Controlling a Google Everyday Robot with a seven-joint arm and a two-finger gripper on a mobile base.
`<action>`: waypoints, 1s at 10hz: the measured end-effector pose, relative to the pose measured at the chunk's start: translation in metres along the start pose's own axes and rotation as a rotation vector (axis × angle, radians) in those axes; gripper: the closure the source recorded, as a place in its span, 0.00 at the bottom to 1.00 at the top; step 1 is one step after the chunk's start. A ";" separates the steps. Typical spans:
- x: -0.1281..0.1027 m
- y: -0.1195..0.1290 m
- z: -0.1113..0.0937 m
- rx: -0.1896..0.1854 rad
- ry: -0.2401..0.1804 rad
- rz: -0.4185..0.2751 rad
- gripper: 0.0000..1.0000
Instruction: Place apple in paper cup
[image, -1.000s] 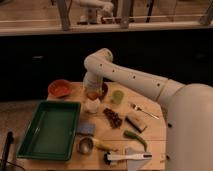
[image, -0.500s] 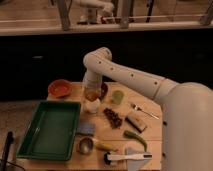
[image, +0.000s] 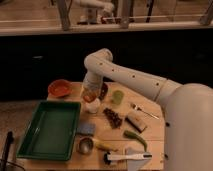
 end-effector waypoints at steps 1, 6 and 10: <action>0.000 0.001 0.000 0.000 0.000 0.001 0.20; -0.001 0.001 -0.002 -0.003 -0.006 0.000 0.20; 0.001 0.002 -0.004 -0.007 -0.016 -0.006 0.20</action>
